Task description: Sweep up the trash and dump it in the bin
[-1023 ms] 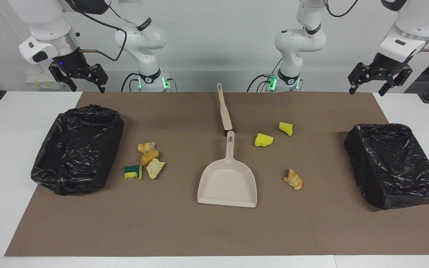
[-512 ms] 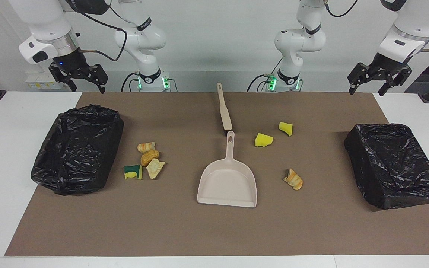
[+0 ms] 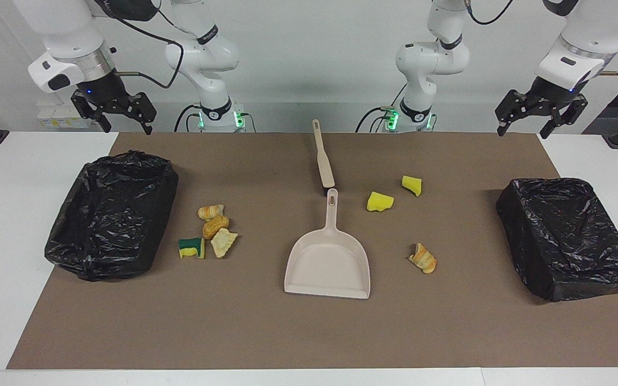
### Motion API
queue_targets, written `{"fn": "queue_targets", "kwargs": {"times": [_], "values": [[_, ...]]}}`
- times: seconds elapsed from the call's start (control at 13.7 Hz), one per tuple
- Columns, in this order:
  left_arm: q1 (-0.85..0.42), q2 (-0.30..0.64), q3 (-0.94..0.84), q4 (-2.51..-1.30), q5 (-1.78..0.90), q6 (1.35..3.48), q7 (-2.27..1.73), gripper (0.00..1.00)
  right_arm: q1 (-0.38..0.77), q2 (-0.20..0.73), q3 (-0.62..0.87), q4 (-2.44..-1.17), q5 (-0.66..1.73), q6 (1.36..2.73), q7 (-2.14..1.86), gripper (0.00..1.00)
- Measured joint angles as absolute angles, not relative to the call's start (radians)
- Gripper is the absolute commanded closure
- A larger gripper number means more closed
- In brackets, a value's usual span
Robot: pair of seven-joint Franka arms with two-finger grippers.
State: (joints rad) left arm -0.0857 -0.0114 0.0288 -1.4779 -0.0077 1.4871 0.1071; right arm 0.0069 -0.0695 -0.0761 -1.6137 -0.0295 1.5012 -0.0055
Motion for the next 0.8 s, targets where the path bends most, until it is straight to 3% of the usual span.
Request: {"fn": "queue_targets", "kwargs": {"times": [0.37,0.8], "values": [[-0.251,-0.047,0.017,-1.614,-0.014,1.525,-0.02,0.0,0.007,-0.07,-0.076,-1.62,-0.03,1.51,-0.006,0.0],[-0.586,-0.143,0.007,-1.941,-0.059,1.723,-0.378,0.0,0.008,-0.07,-0.075,-1.674,-0.03,1.52,-0.007,0.0]]}}
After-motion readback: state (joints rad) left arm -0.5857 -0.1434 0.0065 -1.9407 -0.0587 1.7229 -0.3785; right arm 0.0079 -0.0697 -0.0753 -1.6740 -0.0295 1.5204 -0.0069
